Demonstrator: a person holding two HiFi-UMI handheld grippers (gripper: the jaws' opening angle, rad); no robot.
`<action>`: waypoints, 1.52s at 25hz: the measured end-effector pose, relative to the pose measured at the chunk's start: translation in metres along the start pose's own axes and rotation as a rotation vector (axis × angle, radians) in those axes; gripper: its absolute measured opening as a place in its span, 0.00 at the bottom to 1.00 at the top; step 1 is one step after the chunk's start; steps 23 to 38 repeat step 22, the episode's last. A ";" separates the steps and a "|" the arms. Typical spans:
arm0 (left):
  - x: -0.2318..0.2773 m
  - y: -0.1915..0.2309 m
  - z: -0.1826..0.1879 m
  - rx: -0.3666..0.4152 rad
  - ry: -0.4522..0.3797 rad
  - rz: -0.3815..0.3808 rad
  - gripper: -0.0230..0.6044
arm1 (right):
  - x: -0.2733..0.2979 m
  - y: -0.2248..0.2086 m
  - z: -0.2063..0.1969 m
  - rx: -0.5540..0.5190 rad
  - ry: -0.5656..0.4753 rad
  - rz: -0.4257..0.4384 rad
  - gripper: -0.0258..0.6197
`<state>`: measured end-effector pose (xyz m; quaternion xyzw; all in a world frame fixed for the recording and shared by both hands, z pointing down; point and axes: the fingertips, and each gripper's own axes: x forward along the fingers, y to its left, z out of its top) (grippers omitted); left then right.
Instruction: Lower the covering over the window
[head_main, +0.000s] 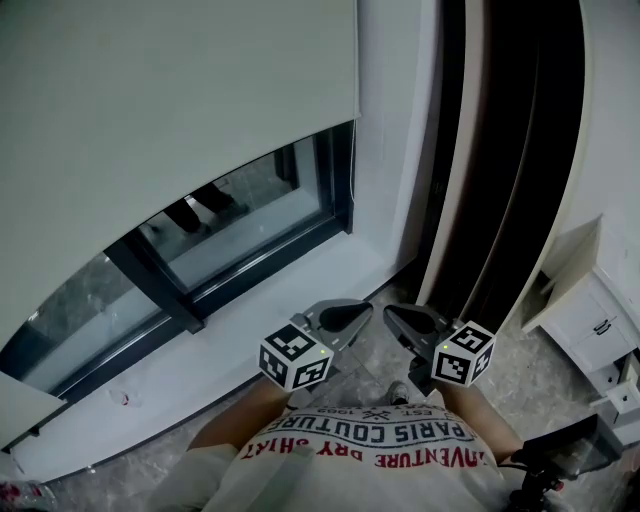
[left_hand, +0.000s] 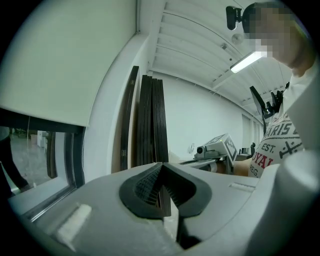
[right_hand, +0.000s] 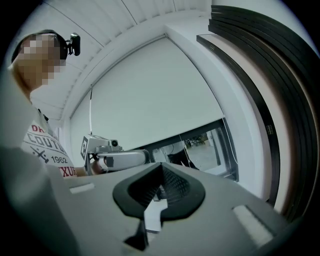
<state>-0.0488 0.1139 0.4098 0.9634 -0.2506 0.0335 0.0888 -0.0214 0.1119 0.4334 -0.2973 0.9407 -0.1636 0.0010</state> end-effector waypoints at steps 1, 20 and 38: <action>-0.001 0.000 0.000 -0.003 0.000 0.002 0.04 | 0.000 0.001 -0.001 0.001 0.002 -0.002 0.04; -0.013 0.000 -0.004 -0.029 0.002 0.024 0.04 | 0.005 0.010 -0.007 -0.003 0.034 0.019 0.04; -0.014 0.001 -0.004 -0.032 0.002 0.023 0.04 | 0.005 0.011 -0.006 -0.008 0.029 0.019 0.04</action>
